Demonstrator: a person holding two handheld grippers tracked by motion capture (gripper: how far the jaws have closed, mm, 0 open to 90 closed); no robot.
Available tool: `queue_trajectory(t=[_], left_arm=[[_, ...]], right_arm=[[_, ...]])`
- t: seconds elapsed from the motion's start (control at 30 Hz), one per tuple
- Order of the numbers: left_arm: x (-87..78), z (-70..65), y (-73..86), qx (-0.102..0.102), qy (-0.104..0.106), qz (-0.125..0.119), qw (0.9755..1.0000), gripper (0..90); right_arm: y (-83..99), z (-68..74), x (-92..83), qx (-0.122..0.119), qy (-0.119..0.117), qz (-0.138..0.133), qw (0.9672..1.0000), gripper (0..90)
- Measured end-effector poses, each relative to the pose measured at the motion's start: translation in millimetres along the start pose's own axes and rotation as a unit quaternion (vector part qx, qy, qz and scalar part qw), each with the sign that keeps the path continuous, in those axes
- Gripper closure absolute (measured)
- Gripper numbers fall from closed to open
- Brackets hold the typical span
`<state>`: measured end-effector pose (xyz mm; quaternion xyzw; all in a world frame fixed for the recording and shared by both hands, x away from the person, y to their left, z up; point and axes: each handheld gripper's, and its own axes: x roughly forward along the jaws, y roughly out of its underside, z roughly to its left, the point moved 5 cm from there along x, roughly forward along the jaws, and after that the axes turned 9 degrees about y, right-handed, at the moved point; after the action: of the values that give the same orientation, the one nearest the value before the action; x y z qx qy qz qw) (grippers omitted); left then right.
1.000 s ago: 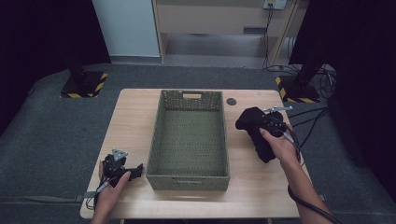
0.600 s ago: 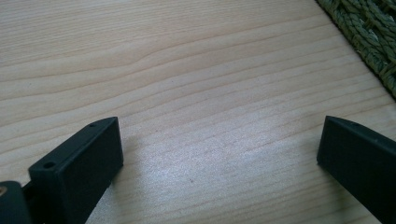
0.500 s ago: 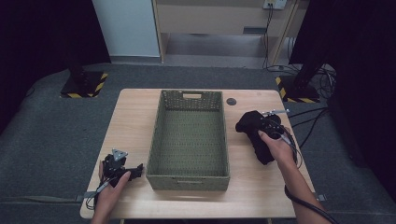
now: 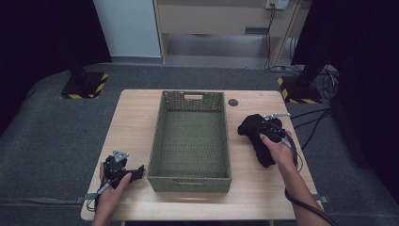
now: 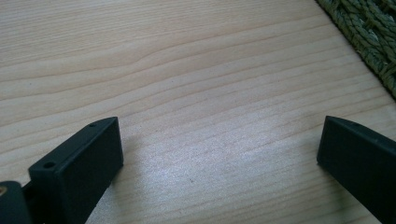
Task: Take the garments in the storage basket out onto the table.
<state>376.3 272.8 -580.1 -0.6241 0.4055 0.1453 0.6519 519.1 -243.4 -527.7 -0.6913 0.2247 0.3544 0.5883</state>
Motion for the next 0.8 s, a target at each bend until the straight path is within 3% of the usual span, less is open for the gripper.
queue_trajectory(t=[0.8], left_arm=[[0.0, 0.0, 0.0, 0.000, 0.000, 0.000, 1.0000, 0.0]], right_arm=[[8.1, 6.1, 14.5, 0.000, 0.002, 0.004, 1.0000, 54.0]])
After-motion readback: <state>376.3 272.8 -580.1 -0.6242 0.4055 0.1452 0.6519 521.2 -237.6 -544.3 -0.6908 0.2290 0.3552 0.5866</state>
